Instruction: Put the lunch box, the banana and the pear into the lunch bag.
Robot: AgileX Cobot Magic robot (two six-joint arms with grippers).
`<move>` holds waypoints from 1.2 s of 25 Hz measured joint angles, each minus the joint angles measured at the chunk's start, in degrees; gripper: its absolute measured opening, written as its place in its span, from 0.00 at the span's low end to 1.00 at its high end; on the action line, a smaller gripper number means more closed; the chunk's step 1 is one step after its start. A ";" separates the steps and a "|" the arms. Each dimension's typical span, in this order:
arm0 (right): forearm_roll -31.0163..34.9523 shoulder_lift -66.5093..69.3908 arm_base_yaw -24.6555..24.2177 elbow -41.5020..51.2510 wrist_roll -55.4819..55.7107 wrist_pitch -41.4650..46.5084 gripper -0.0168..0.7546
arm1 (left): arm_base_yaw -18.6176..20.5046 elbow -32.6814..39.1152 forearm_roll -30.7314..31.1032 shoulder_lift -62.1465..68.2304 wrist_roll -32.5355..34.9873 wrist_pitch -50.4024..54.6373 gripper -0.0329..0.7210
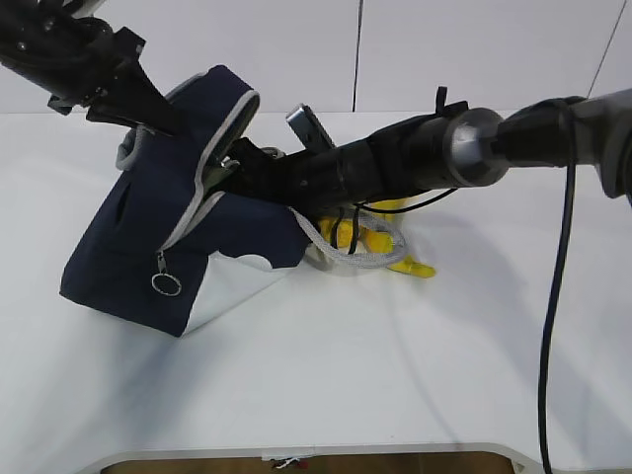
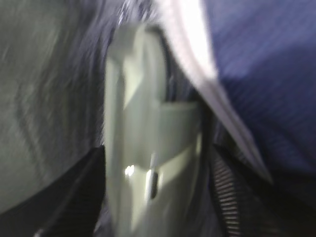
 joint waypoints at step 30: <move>-0.56 0.14 -2.27 -0.97 -4.95 18.05 0.72 | 3.84 0.00 -1.62 0.00 0.00 1.78 0.04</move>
